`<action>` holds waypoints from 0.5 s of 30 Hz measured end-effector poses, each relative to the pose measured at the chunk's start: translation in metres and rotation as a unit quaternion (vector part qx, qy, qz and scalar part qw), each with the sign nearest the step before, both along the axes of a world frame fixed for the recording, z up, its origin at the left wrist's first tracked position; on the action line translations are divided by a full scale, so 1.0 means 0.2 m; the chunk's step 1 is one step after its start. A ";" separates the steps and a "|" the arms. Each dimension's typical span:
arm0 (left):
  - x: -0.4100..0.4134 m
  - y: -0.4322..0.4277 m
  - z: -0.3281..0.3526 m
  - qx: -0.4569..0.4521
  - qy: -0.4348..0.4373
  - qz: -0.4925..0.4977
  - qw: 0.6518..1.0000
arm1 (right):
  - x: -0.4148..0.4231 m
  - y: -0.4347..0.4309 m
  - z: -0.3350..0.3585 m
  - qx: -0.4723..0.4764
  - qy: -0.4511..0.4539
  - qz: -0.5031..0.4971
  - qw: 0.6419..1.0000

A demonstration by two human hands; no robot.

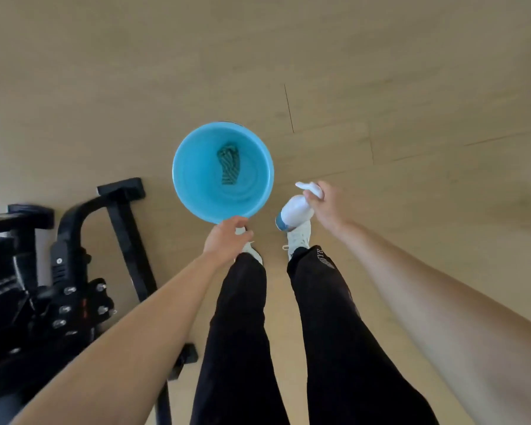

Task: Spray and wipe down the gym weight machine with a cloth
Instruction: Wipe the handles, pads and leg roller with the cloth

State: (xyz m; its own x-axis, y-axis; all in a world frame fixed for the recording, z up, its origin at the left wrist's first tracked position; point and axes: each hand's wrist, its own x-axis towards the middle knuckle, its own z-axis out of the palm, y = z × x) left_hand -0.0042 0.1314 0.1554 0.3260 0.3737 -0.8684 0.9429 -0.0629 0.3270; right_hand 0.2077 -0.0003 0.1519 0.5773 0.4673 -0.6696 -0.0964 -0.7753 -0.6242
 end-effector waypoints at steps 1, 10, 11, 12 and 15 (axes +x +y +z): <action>0.00 0.05 -0.11 -0.002 0.011 0.009 1.000 | 0.01 0.02 -0.11 -0.015 -0.009 -0.001 1.000; 0.02 0.36 -1.07 0.010 0.067 -0.033 0.997 | -0.02 0.09 -1.04 -0.115 -0.050 0.037 0.991; 0.04 0.39 -1.17 0.008 0.077 -0.049 0.996 | -0.03 0.10 -1.12 -0.122 -0.047 0.039 0.991; 0.06 0.42 -1.28 0.008 0.082 -0.064 0.995 | -0.03 0.11 -1.19 -0.125 -0.040 0.035 0.991; 0.14 0.49 -1.54 0.024 0.084 -0.107 0.990 | -0.05 0.13 -1.36 -0.122 -0.038 0.008 0.992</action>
